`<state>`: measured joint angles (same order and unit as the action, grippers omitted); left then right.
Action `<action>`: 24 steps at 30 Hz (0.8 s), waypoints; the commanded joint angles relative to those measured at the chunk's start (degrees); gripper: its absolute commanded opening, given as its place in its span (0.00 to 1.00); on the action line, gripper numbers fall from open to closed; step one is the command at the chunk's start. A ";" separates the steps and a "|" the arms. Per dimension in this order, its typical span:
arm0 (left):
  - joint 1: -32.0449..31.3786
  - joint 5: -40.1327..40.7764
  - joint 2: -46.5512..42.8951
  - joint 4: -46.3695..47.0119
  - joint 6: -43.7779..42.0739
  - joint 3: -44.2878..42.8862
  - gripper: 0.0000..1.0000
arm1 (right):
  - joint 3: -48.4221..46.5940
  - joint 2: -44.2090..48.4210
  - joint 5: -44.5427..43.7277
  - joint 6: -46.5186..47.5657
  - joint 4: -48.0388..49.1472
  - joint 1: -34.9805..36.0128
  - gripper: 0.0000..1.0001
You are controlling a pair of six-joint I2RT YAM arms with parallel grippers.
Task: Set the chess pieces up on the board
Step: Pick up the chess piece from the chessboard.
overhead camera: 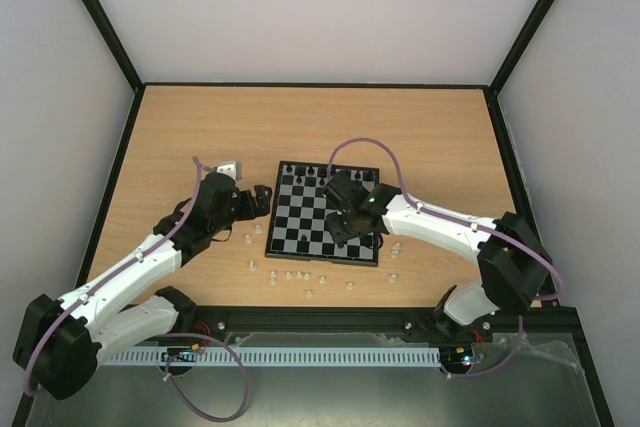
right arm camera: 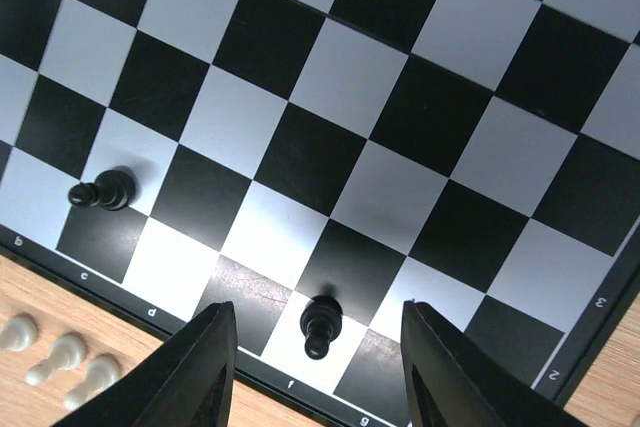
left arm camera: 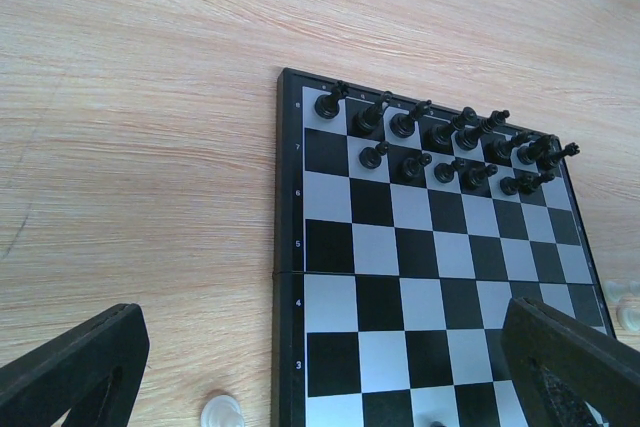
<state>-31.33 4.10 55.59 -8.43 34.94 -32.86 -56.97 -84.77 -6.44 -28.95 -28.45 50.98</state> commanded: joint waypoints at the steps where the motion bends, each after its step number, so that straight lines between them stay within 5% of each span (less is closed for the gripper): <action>1: -0.12 0.34 0.36 0.12 0.04 -1.40 1.00 | 0.46 -2.33 -1.11 -1.20 -3.59 1.00 0.45; 24: -0.13 -0.13 1.85 1.57 0.13 -0.68 0.99 | 2.25 -6.24 1.56 -1.02 -4.30 2.08 0.25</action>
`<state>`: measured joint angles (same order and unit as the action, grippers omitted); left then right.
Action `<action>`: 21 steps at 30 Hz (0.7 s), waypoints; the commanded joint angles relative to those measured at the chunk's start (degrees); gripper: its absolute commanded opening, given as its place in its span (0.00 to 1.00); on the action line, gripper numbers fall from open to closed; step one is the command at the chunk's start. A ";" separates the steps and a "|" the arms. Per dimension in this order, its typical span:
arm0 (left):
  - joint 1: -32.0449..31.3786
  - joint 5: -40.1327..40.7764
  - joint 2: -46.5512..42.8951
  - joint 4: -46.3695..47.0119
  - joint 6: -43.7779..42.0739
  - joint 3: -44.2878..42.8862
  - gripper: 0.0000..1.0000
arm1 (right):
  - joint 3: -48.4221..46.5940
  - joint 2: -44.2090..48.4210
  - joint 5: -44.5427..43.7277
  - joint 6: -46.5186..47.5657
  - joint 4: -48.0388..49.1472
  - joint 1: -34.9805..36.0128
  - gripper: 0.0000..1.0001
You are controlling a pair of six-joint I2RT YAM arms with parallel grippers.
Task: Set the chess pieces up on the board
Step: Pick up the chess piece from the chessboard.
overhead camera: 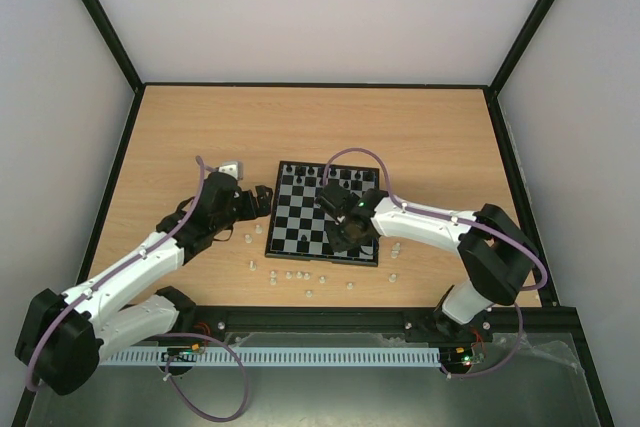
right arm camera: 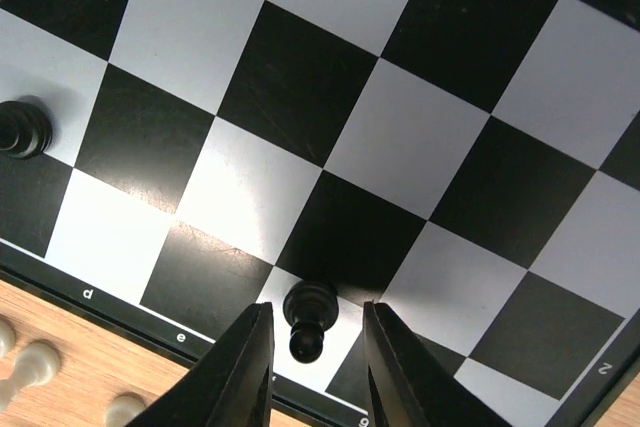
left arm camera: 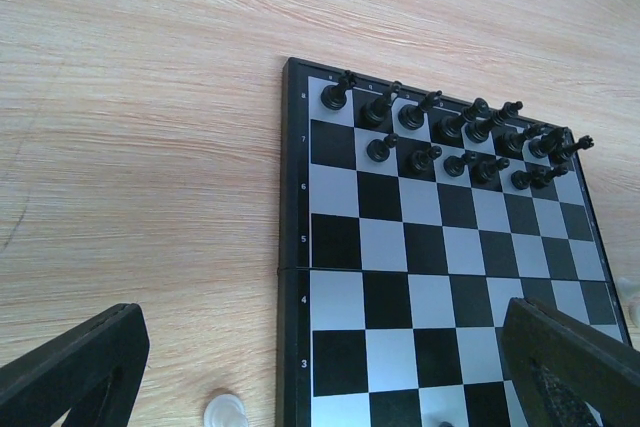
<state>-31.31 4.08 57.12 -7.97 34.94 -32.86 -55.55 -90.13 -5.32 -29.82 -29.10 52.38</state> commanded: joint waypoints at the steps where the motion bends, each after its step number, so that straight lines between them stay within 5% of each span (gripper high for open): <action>1: -0.15 -0.12 0.39 1.11 0.13 -0.71 0.99 | 0.92 -0.98 0.49 -0.10 -3.71 0.63 0.24; 21: -0.15 -0.43 0.32 1.34 0.08 -0.45 1.00 | -0.77 -1.24 -3.07 -0.10 -3.62 0.12 0.05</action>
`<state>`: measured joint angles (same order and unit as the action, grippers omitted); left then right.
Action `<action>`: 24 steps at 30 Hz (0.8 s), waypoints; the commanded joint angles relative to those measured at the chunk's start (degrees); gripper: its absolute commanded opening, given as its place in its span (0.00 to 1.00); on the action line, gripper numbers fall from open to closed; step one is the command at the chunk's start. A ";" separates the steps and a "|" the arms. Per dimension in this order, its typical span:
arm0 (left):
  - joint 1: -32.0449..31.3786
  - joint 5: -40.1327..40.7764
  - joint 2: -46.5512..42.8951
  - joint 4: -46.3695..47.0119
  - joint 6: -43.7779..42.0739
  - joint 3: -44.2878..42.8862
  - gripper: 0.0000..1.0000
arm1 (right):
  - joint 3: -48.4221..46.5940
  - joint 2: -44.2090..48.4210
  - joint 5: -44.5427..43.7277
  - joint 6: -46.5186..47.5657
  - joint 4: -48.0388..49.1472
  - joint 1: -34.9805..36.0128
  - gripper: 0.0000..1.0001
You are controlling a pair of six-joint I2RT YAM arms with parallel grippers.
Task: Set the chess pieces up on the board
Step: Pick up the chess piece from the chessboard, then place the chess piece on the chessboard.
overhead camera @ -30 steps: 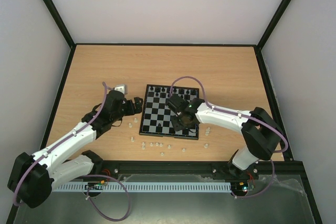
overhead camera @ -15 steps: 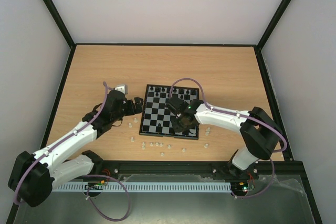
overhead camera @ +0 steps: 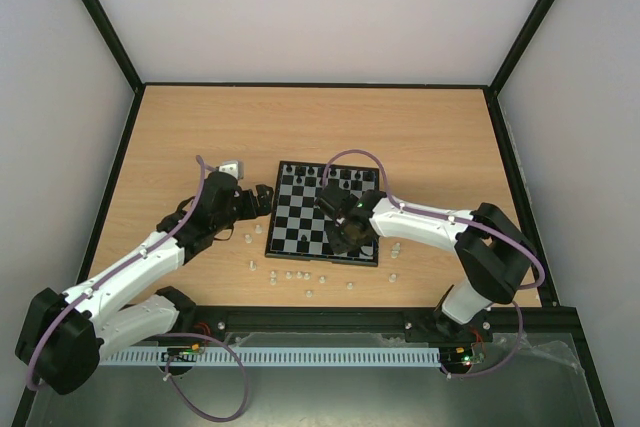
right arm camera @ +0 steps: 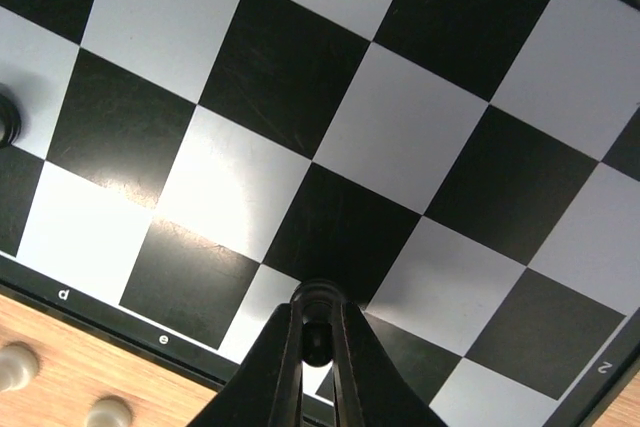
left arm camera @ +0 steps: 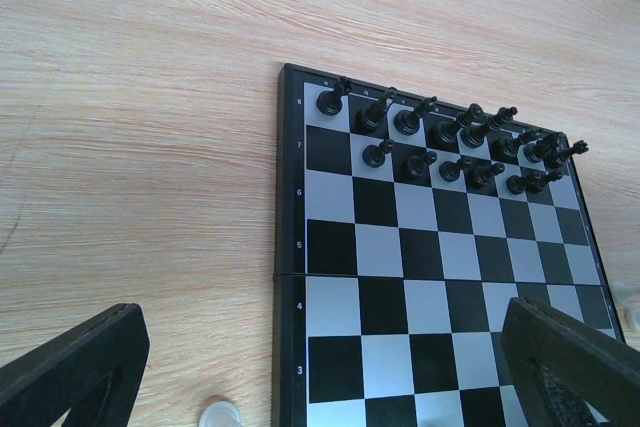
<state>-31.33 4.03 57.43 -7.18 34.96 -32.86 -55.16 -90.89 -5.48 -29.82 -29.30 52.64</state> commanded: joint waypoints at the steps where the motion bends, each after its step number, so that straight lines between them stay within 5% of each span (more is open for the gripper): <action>1: -0.13 -0.43 0.00 0.50 -0.02 -0.47 0.99 | -2.08 -0.43 -3.19 0.17 -3.67 -1.01 0.05; 24: -0.13 -4.10 0.43 2.05 -0.92 -0.34 1.00 | -16.79 -11.39 -7.54 5.90 -3.44 -23.16 0.03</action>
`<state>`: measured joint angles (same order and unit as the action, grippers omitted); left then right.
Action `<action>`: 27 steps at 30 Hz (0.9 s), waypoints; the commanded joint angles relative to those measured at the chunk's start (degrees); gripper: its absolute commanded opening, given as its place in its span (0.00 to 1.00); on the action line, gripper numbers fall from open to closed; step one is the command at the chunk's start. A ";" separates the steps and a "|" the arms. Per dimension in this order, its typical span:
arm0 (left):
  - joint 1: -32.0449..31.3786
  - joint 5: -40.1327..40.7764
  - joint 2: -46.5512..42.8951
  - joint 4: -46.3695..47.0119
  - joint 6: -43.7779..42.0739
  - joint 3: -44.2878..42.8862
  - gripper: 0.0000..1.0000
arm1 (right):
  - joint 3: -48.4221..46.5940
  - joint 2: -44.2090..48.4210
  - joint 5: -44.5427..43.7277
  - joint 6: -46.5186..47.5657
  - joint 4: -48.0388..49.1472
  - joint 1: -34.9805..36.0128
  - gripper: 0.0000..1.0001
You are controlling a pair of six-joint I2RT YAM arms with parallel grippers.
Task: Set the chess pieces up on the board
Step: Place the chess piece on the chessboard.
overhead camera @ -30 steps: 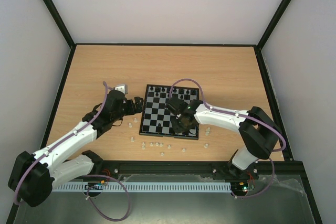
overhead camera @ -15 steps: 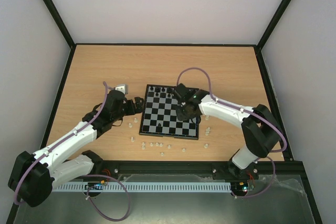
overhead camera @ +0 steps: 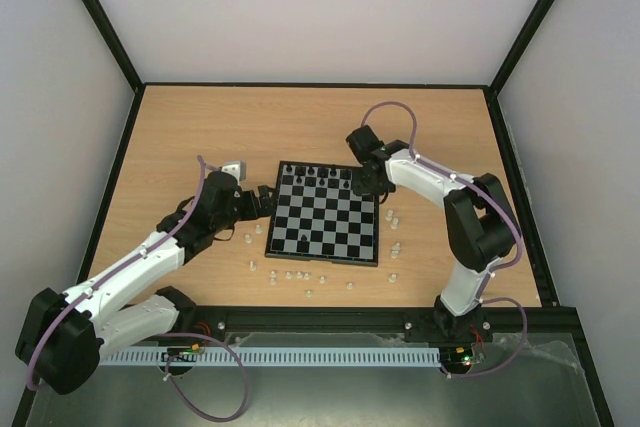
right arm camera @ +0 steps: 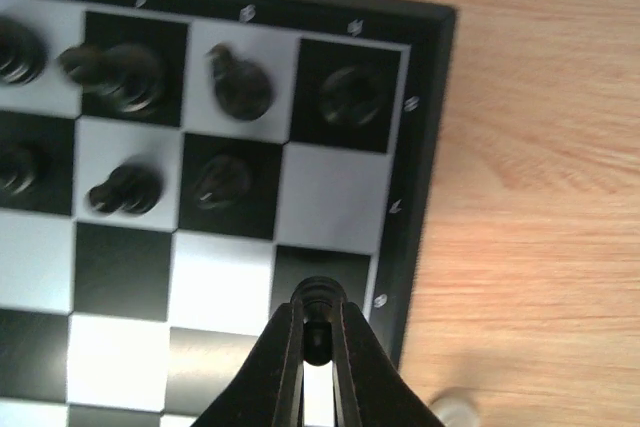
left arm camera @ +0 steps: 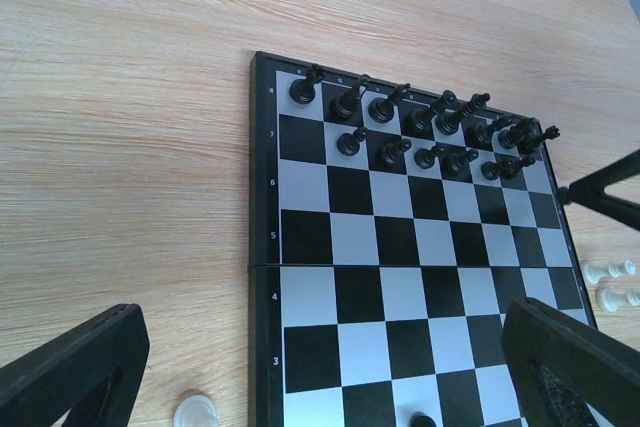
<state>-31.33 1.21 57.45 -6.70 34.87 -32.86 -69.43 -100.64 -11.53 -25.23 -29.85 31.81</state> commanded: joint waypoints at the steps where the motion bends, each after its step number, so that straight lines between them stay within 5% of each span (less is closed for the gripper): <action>1: -0.09 -1.42 0.48 1.75 -0.86 -0.31 0.99 | -2.99 -2.11 -1.48 1.39 -2.84 -2.89 0.03; 27: -0.11 -0.62 2.57 2.66 -1.01 -0.33 0.99 | -8.03 -9.44 0.16 3.35 -1.73 -4.83 0.12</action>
<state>-31.31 0.03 59.48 -4.95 34.61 -32.84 -76.40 -109.10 -12.01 -22.61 -29.71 27.24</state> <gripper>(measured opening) 0.995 0.116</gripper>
